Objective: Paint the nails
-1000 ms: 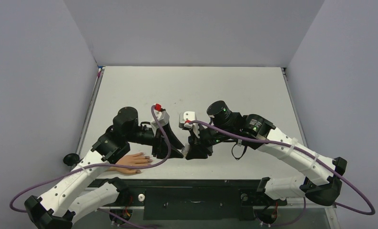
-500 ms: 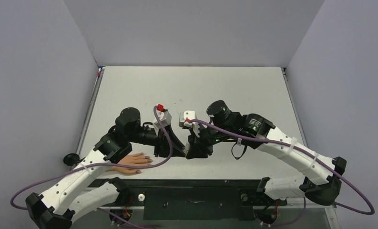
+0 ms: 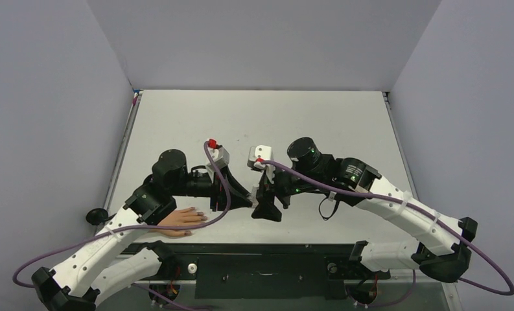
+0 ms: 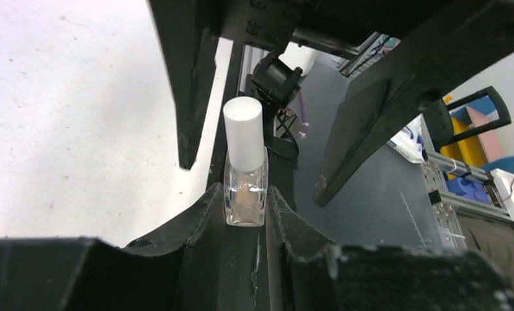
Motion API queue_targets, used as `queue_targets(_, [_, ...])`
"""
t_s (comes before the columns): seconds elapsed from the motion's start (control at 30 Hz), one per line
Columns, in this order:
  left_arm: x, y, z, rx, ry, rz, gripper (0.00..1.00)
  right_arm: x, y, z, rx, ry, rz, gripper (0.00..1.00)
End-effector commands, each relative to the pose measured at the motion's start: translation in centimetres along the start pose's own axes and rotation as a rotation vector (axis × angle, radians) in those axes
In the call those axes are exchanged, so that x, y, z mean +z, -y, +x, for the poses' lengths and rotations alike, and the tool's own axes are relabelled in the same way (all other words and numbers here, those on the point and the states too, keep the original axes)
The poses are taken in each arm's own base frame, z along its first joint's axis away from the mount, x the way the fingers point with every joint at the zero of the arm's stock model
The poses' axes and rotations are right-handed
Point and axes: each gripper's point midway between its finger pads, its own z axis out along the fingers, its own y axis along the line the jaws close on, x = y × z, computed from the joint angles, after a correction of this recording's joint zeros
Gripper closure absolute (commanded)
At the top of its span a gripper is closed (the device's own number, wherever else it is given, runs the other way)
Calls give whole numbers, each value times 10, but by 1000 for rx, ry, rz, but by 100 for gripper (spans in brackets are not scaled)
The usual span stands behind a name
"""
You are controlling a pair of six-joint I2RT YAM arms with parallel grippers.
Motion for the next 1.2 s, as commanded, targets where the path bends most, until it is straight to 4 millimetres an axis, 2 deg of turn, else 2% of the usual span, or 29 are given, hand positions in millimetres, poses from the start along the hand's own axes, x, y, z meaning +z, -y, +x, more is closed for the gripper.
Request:
queue_targets(0.0, [-7,10,-36,86,116,-31,100,-26,0,-30,-56,174,90,28])
queue_targets(0.23, [-14,20,-62,130,186,-48,100,-51,-14,-51,-59,348,88,28])
queue_targets(0.4, [-20,39,-78,167,261,11,100,-52,-23,-55,-38,398,38,28])
queue_targets(0.5, [-23,56,-84,200,298,88,100,-53,-32,-63,-33,444,-9,30])
queue_targets(0.63, [-26,69,-91,219,325,145,100,-57,-41,-70,-51,488,-52,33])
queue_targets(0.93, [-27,75,-99,231,340,160,100,-66,-56,-83,-112,531,-118,52])
queue_targets(1.17, [-28,74,-97,239,336,154,100,-66,-53,-89,-135,537,-109,56])
